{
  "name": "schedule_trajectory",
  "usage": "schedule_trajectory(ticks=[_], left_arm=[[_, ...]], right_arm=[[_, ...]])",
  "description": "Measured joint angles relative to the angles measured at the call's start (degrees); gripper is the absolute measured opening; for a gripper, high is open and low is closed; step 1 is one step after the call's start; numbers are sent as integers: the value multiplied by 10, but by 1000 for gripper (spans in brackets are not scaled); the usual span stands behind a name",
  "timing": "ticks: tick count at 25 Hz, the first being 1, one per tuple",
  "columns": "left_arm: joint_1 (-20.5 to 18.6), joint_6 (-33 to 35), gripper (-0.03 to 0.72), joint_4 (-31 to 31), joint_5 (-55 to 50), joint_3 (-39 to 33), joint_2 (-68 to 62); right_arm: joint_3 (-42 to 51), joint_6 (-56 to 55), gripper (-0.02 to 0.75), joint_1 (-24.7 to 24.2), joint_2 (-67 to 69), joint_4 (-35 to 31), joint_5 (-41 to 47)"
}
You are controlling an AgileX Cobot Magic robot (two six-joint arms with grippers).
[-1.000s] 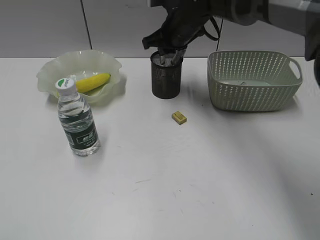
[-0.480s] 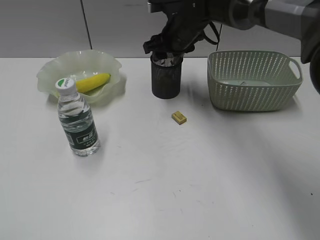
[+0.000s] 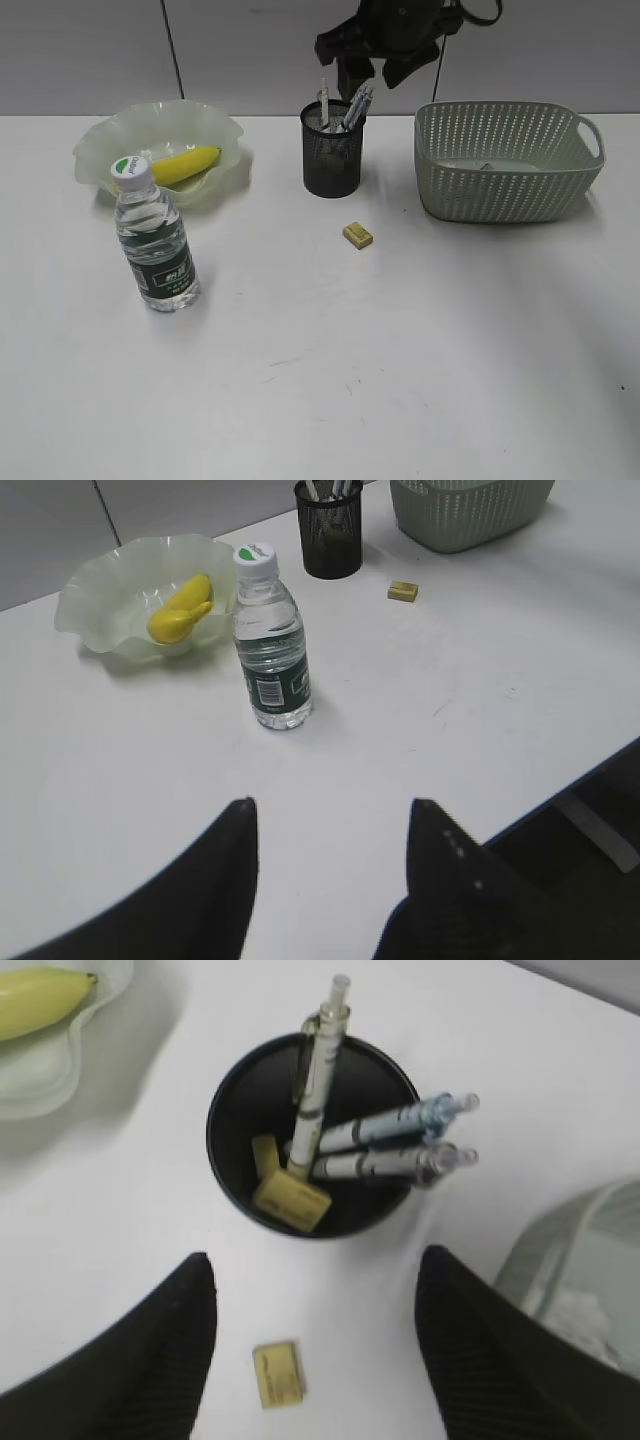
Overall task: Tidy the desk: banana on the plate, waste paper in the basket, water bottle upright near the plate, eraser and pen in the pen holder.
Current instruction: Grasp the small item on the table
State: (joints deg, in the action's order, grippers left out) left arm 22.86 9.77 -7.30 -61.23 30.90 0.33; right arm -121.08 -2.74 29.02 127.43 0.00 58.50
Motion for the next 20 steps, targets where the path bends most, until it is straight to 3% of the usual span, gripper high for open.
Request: schedule_trajectory(ticks=[4, 10, 14, 20], left_arm=[[0, 0, 364, 0, 0, 0, 0], [0, 0, 364, 0, 0, 0, 0], [0, 0, 364, 0, 0, 0, 0], [0, 0, 364, 0, 0, 0, 0]], right_arm=[[0, 43, 498, 0, -54, 0, 93], [52, 63, 498, 0, -177, 0, 105], [153, 66, 498, 0, -280, 0, 106], [381, 68, 498, 0, -470, 0, 106]])
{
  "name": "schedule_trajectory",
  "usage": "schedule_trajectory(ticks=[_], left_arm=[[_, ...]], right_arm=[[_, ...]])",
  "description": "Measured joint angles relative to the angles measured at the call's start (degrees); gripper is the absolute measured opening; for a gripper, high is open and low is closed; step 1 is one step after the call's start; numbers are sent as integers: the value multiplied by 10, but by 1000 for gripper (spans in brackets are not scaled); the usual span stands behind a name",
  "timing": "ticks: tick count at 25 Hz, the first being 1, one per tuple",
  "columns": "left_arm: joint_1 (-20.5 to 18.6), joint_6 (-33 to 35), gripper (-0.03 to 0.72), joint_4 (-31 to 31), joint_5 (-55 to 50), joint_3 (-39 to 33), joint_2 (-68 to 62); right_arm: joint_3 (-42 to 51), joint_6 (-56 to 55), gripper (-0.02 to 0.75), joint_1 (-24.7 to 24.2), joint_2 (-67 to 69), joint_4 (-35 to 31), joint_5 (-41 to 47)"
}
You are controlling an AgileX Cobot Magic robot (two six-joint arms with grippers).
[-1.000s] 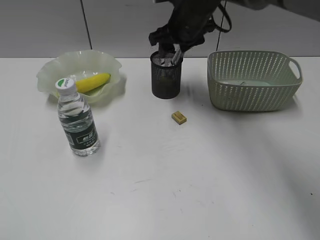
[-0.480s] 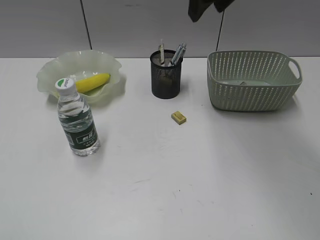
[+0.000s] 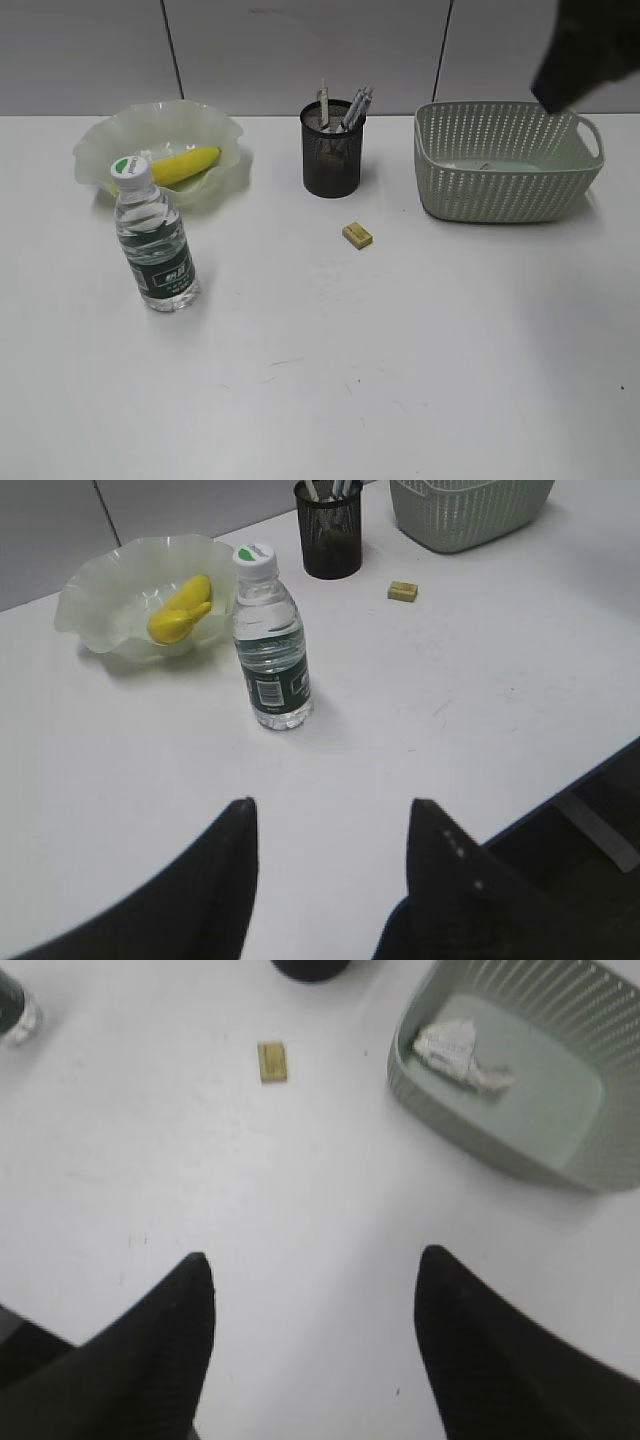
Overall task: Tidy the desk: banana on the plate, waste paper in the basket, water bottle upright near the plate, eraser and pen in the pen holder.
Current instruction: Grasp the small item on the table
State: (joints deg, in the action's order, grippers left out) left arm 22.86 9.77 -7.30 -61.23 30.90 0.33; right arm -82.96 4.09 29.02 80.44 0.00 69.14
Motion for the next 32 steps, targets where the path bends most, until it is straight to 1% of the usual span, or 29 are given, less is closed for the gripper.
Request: schedule_trajectory(ticks=[3, 7, 11, 16, 19, 23, 26, 30, 32], left_arm=[[0, 0, 364, 0, 0, 0, 0], [0, 0, 364, 0, 0, 0, 0], [0, 0, 364, -2, 0, 0, -2], [0, 0, 364, -17, 5, 4, -59], [0, 0, 364, -42, 46, 23, -119], [0, 10, 364, -87, 128, 60, -234], [0, 49, 364, -139, 175, 101, -343], [0, 112, 364, -210, 191, 181, -511], [0, 126, 364, -227, 191, 222, -576]], right_arm=[[119, 0, 498, 0, -99, 0, 1], [265, 0, 498, 0, -236, -16, -11], [385, 0, 498, 0, -381, -35, -37], [488, 0, 498, 0, -563, -38, -57], [521, 0, 498, 0, -674, -38, -67], [532, 0, 498, 0, -791, -38, -83], [535, -3, 498, 0, -808, -38, -89], [538, -4, 498, 0, -808, -38, -93], [538, -5, 498, 0, -808, -37, -93]])
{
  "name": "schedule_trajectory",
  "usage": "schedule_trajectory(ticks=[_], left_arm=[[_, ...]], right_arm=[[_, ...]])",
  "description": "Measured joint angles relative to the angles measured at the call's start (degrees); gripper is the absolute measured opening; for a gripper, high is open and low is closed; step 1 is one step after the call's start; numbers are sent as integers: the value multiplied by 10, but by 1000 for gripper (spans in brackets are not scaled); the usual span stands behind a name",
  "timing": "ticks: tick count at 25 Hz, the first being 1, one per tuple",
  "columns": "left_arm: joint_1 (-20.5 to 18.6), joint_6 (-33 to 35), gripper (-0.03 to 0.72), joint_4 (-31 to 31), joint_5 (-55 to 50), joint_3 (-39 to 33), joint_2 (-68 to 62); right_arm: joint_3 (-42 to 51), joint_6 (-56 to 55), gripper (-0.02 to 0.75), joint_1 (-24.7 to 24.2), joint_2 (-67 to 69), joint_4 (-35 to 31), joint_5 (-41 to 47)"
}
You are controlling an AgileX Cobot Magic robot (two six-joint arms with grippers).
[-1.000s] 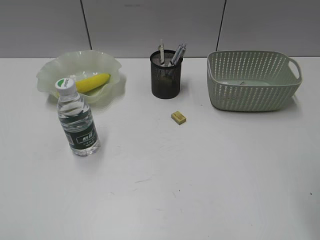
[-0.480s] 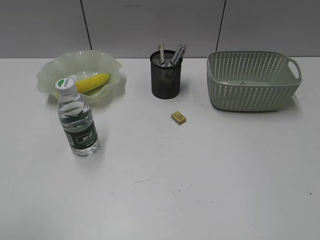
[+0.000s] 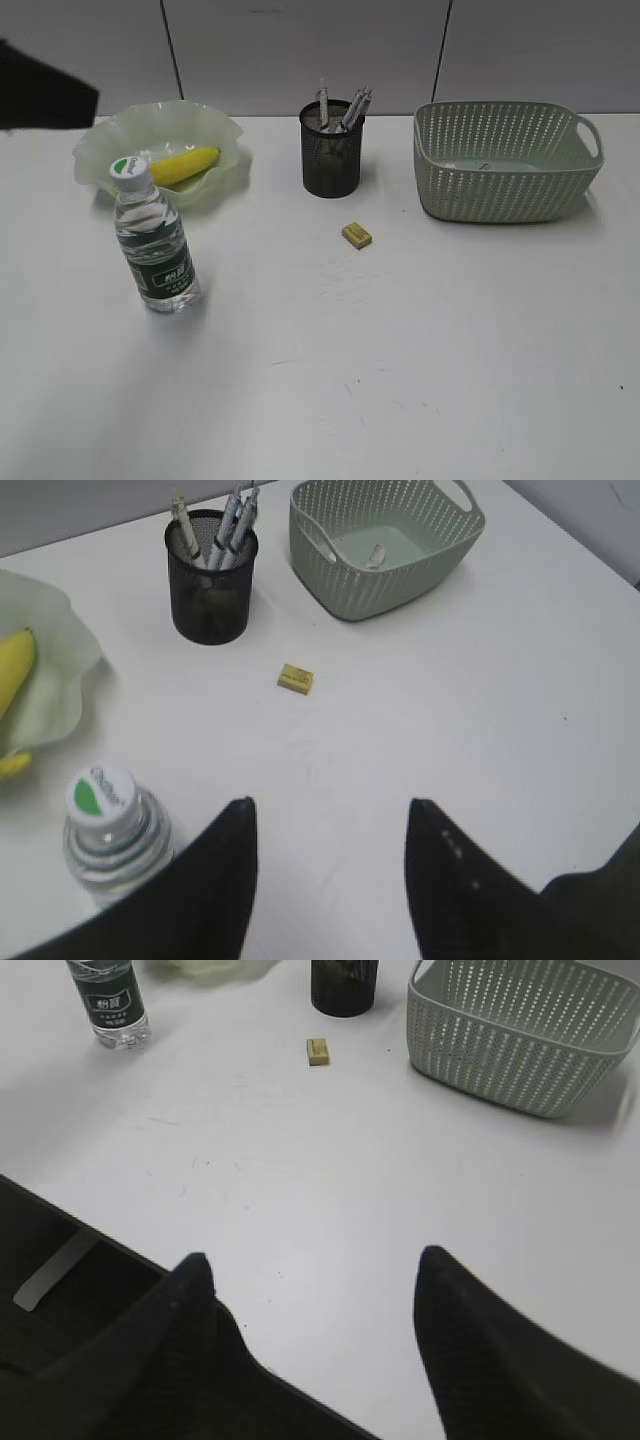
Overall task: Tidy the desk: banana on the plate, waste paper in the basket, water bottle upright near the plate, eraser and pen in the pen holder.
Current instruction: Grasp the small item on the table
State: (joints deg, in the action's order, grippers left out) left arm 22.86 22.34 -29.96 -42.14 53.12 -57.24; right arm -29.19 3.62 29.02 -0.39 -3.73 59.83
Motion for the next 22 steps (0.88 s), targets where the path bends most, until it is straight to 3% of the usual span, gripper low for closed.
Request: schedule_trajectory(ticks=[6, 15, 22], left_arm=[[42, 33, 364, -3, 17, 133, -175], [124, 40, 384, 62, 77, 253, -381], [135, 33, 489, 80, 72, 347, -517]], right_arm=[[0, -1, 498, 0, 0, 0, 0], [0, -1, 498, 0, 0, 0, 0], [0, -1, 498, 0, 0, 0, 0]])
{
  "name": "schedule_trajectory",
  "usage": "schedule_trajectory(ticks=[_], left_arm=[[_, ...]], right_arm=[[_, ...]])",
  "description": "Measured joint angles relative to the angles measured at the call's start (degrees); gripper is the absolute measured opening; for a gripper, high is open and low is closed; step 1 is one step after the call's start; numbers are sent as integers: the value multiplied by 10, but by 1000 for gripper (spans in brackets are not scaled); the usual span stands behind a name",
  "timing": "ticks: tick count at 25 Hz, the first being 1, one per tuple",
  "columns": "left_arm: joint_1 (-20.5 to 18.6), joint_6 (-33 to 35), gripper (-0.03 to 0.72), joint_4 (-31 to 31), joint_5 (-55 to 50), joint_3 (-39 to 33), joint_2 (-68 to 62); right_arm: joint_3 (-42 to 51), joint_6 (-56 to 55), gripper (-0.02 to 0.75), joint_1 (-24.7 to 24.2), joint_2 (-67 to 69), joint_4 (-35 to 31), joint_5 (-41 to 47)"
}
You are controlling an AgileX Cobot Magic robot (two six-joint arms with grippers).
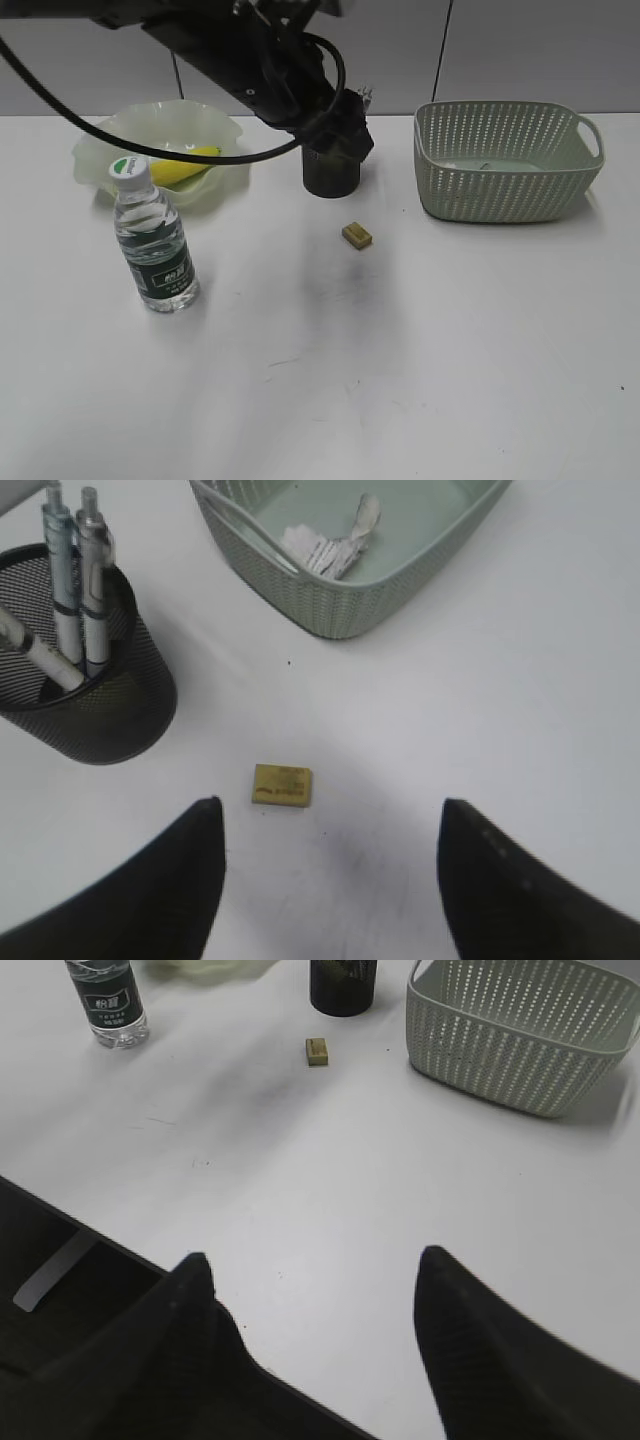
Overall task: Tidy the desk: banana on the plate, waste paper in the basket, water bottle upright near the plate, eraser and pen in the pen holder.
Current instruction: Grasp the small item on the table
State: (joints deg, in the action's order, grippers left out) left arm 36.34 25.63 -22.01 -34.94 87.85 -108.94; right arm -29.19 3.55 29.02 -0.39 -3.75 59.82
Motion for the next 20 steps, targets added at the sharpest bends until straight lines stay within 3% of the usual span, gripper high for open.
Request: schedule_trajectory(ticks=[8, 14, 20], left_arm=[[0, -15, 525, 15, -97, 150, -138], [8, -67, 525, 107, -181, 257, -219], [14, -104, 526, 136, -203, 312, -267]], right_arm=[[0, 0, 498, 0, 0, 0, -1], [0, 0, 498, 0, 0, 2, -1], [0, 0, 498, 0, 0, 2, -1]])
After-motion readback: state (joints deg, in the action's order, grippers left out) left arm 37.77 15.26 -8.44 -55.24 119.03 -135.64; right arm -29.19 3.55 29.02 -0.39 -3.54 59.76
